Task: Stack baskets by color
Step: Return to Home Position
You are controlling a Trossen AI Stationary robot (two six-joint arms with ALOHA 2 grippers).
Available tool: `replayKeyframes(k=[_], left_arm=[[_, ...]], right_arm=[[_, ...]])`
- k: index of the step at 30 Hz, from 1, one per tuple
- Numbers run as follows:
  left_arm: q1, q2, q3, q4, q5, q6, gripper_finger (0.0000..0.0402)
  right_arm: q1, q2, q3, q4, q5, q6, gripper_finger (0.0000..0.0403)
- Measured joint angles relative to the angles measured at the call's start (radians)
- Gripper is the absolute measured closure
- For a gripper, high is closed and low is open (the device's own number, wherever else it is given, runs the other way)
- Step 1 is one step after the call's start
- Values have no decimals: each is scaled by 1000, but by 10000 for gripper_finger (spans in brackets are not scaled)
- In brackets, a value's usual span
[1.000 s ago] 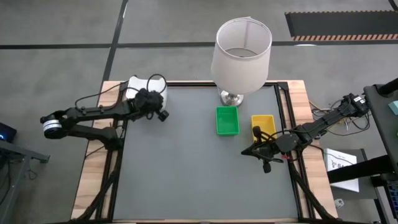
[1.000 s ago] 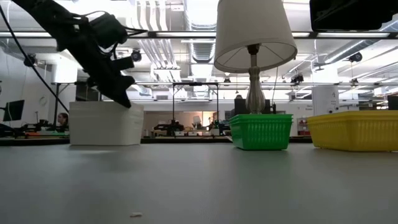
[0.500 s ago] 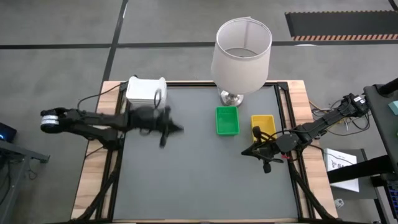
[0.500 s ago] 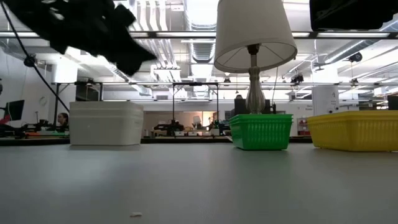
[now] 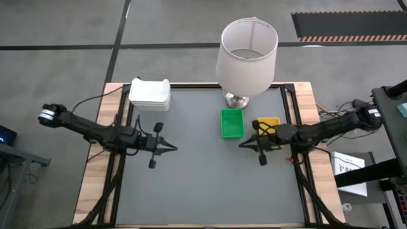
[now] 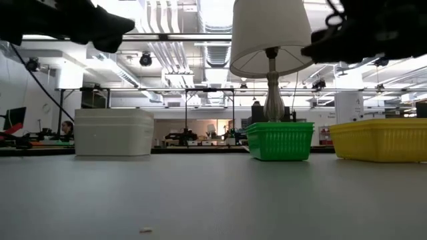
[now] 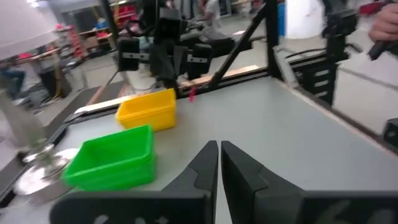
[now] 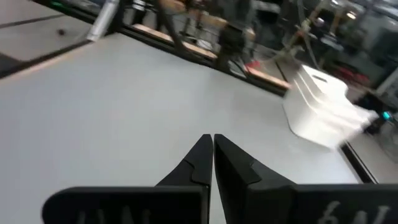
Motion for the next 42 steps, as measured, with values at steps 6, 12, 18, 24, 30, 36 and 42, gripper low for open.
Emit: replayKeyframes(k=[6, 12, 18, 24, 30, 36, 42], left_arm=[[31, -148, -53, -69, -12, 23, 398], [74, -282, -178, -34, -12, 20, 398], [112, -390, -311, 67, -13, 16, 398], [117, -467, -311, 18, -12, 1, 398], [117, -492, -312, 23, -68, -2, 398], [117, -472, -312, 18, -72, -3, 398], [117, -441, -314, 18, -72, -3, 398]], right_arm=[[-81, -36, -78, 69, -3, 14, 394], [-90, -151, -120, 65, -3, -14, 394], [-102, -309, -135, -21, -3, -52, 394], [-107, -453, -181, -53, 3, -84, 394], [-117, -615, -199, -127, 6, -104, 394], [-117, -748, -205, -206, -12, -105, 394], [-117, -818, -246, -203, -55, -103, 394]])
